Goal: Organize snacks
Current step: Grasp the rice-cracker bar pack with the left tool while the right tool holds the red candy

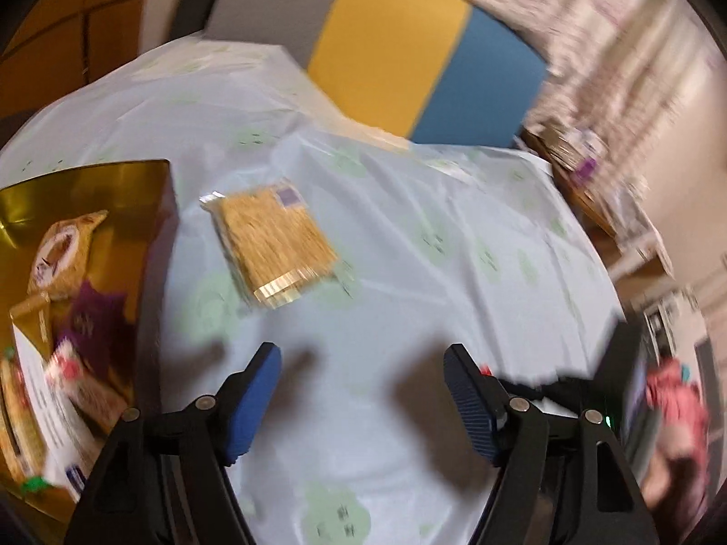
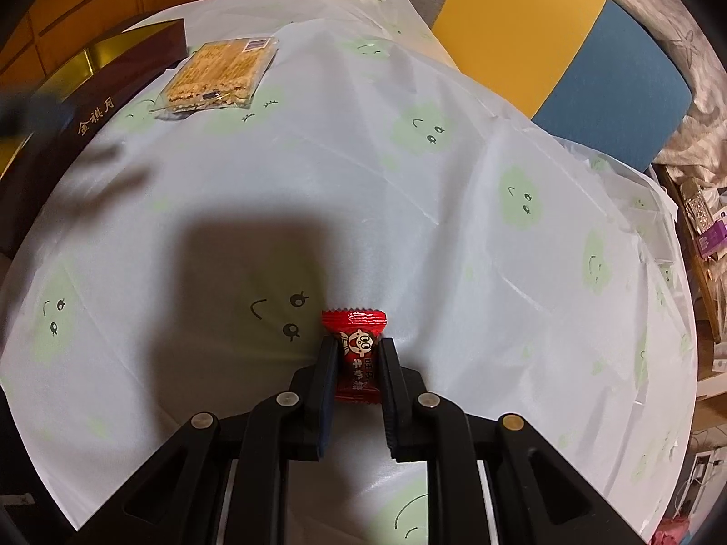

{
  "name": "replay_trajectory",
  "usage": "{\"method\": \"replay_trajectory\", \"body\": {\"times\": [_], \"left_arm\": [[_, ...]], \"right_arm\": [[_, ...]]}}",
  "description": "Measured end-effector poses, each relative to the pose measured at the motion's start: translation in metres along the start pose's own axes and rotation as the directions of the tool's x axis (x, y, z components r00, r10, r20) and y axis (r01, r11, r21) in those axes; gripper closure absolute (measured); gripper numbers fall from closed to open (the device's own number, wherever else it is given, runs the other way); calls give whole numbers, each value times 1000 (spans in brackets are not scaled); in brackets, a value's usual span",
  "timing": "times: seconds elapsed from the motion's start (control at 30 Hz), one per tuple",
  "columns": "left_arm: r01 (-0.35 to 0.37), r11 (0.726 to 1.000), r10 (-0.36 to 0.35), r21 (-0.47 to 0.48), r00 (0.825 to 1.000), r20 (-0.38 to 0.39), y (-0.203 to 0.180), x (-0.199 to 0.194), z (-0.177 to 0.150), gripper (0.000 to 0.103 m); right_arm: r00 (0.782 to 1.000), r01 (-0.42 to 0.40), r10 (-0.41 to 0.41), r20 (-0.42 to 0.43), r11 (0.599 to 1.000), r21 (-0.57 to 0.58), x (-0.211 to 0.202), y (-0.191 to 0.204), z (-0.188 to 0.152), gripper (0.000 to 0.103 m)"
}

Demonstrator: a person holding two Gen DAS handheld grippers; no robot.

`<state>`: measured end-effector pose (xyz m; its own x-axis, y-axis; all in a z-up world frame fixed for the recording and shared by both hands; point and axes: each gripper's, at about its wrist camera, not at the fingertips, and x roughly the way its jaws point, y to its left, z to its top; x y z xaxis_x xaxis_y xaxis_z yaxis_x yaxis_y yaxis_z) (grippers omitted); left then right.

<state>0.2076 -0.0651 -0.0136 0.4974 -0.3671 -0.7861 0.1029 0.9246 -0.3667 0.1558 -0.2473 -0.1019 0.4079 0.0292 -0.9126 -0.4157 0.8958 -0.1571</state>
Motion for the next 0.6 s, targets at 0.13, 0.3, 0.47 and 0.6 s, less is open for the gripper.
{"method": "replay_trajectory", "body": {"times": [0.13,0.3,0.47,0.6], "left_arm": [[-62,996,60,-61,998,-31,9,19,36,13],[-126,987,118,-99,989,-84,19,46,64,11],[-183,974,165,-132,977,-132,27,70,76,11],[-235,966,219,-108,965,-146,26,85,81,10]], "right_arm": [[1000,6,-6,-2,1000,-12,-1,2,1,86],[1000,10,-10,-6,1000,-24,-2,3,2,86],[1000,23,-23,-9,999,-41,-2,7,2,86],[999,31,-32,-11,998,-50,-1,10,2,86]]}}
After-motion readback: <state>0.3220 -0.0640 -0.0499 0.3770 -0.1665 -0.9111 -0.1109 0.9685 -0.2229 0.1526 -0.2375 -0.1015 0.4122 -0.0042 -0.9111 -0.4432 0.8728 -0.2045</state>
